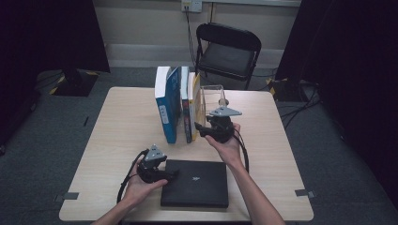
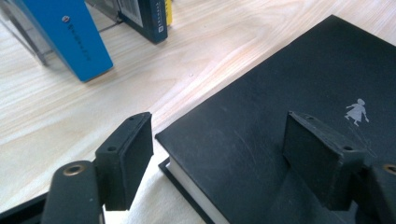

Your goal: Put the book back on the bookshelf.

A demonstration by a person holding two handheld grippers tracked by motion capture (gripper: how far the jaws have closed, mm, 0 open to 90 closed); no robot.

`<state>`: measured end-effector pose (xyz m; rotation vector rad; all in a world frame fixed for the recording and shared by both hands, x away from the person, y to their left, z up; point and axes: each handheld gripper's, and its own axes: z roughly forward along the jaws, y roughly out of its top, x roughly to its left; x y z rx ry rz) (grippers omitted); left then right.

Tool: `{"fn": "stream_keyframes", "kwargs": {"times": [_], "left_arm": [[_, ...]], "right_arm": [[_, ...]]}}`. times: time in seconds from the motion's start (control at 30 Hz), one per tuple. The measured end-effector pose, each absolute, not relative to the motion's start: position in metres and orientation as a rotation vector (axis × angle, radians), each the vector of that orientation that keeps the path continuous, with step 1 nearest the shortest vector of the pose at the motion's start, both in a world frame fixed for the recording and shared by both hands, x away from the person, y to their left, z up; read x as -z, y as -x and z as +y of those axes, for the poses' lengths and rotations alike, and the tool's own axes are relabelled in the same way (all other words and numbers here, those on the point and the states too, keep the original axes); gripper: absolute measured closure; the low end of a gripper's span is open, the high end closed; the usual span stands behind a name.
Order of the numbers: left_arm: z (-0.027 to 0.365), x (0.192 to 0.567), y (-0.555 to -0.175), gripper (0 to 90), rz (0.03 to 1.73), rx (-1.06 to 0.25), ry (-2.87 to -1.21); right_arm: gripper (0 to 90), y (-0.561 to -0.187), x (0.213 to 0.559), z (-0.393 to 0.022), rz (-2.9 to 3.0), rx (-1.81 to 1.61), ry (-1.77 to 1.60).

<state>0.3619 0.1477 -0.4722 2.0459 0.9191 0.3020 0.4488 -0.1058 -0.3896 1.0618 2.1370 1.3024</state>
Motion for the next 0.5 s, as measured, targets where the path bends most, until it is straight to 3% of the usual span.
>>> {"fn": "stream_keyframes", "kwargs": {"times": [0.5], "left_arm": [[0.16, 0.459, -0.351, 37.5, 0.983, -0.243, -2.035]], "right_arm": [[34.8, -0.393, 0.438, -0.157, 2.292, -1.264, -1.103]]}}
